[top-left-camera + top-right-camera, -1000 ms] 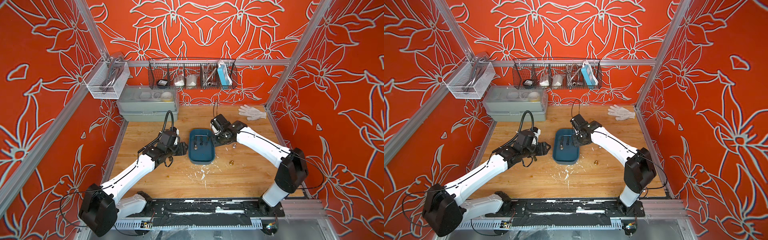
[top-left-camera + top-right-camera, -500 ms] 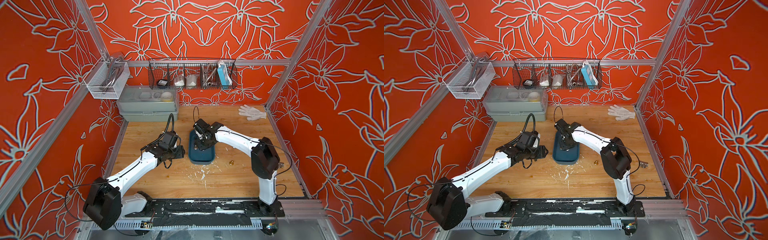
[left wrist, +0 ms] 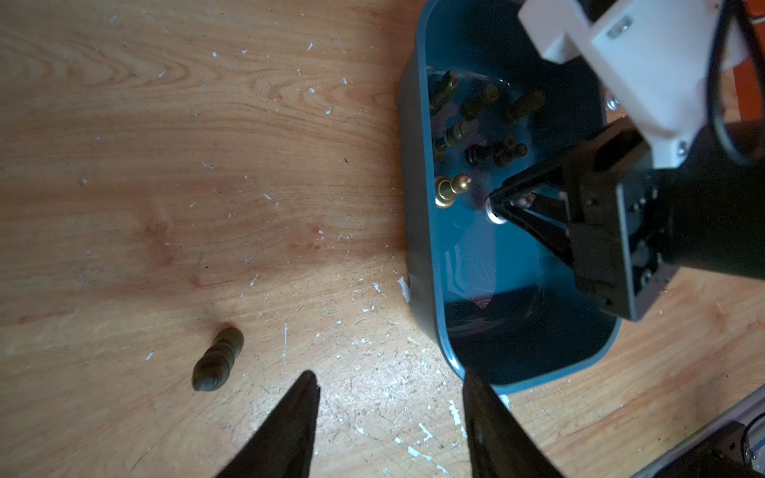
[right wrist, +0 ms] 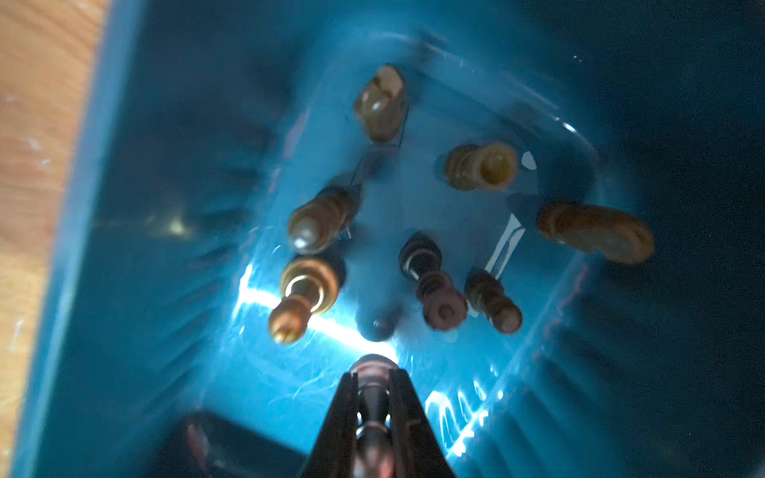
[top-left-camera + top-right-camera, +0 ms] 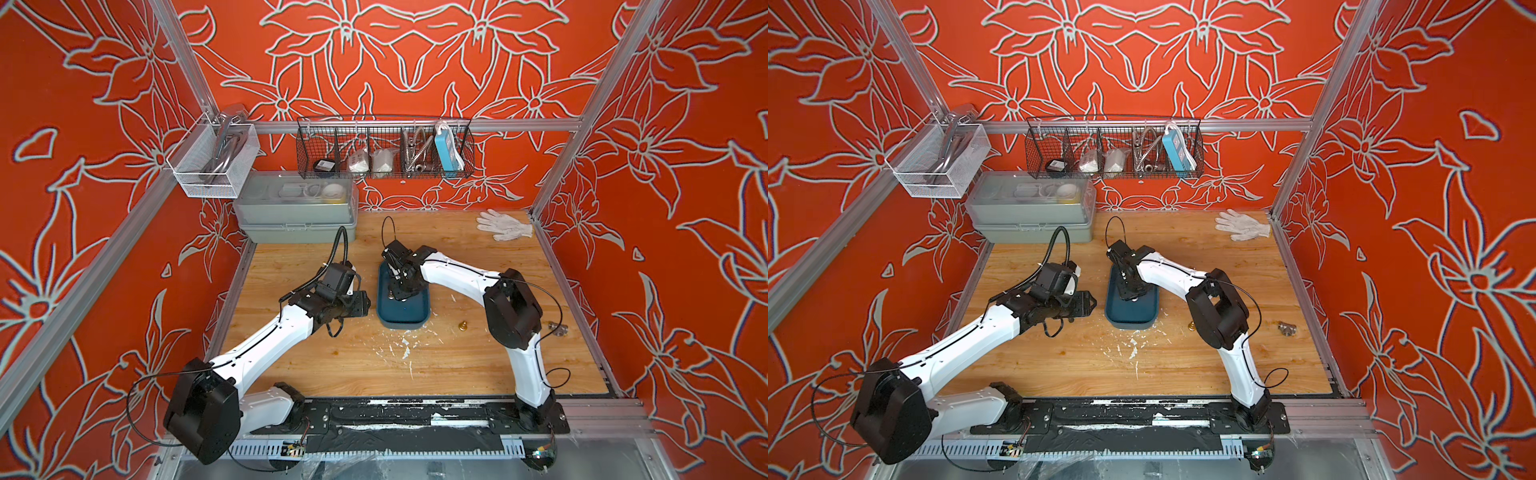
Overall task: Put the chess pieces into the storage box
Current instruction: Place the chess piece in the storage box.
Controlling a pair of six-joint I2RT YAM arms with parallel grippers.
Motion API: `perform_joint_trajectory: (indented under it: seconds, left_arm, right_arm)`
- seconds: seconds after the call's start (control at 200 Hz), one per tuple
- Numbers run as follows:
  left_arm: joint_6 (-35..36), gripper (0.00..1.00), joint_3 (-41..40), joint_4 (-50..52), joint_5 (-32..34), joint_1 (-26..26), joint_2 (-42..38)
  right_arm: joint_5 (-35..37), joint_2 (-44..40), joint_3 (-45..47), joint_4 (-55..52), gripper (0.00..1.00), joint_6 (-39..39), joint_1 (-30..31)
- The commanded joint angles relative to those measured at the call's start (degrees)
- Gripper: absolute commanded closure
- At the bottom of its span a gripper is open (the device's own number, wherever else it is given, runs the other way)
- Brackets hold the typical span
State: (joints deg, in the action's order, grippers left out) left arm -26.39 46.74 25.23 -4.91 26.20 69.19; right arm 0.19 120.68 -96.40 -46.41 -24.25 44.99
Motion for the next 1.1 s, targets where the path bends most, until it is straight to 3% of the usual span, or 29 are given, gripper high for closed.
perform_joint_trajectory:
  seconds: [0.0,1.096]
  left_arm:
    - [1.01,0.44,-0.85,0.26,-0.28,-0.27,-1.20]
    - [0.78,0.43,-0.77,-0.45,-0.97,-0.27,-1.48]
  right_arm:
    - [2.14,1.25,-1.88,-0.19,0.86,-0.89,-0.33]
    - [3.72,4.26,-2.37,1.22,0.86,-1.08,-1.01]
